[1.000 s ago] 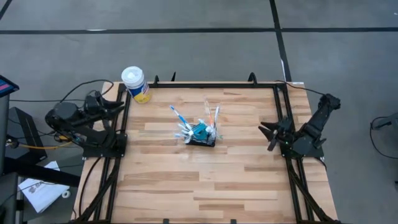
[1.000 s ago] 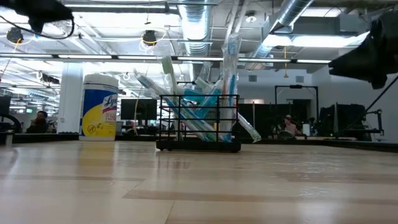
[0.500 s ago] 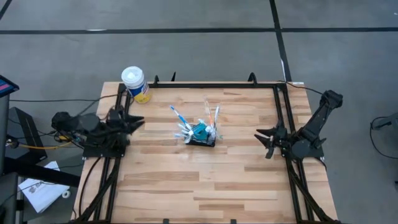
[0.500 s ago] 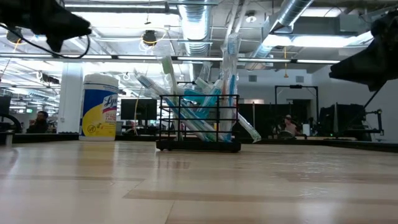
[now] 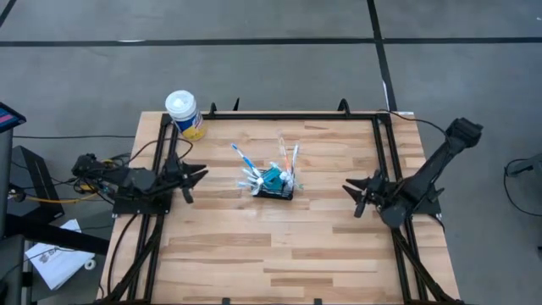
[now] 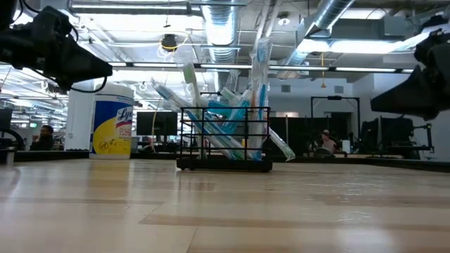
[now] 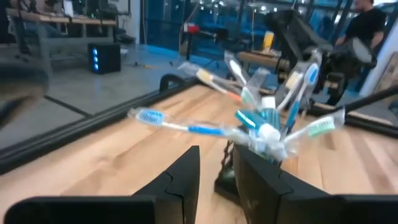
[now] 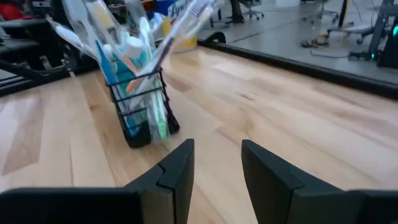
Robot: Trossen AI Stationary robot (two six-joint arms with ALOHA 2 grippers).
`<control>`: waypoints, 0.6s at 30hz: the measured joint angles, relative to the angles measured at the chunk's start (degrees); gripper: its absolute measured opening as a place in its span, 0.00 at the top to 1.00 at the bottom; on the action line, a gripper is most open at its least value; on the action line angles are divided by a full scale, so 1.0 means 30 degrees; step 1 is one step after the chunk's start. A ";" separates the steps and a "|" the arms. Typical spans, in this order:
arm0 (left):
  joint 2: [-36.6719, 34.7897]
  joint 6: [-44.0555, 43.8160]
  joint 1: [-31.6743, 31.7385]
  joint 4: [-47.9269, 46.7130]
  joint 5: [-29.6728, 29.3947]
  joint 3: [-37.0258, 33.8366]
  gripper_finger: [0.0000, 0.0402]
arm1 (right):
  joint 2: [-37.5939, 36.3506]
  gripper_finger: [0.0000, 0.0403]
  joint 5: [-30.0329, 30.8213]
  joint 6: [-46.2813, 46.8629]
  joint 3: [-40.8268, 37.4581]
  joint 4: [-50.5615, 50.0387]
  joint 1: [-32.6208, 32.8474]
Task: Pick & Place toothbrushing station
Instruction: Return to Home Position
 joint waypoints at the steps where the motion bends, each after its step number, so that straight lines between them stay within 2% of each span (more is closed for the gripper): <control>1: -0.0027 0.0192 0.0027 0.0115 -0.0066 -0.0013 0.77 | 0.0457 0.69 -0.0013 0.0569 0.0000 0.0000 0.0000; 9: 0.0004 -0.0681 -0.0042 0.0249 0.0798 -0.0036 0.77 | 0.2813 0.69 -0.0038 0.5321 0.0000 0.0000 0.0000; 14: 0.0217 -0.1596 -0.0042 0.0271 0.0813 -0.0037 0.77 | 0.2943 0.69 -0.0977 0.6905 -0.0028 0.0266 0.0000; 18: 0.0479 -0.1597 -0.0042 0.0314 0.0818 -0.0044 0.77 | 0.2931 0.69 -0.1461 0.9803 -0.0051 0.1806 -0.0007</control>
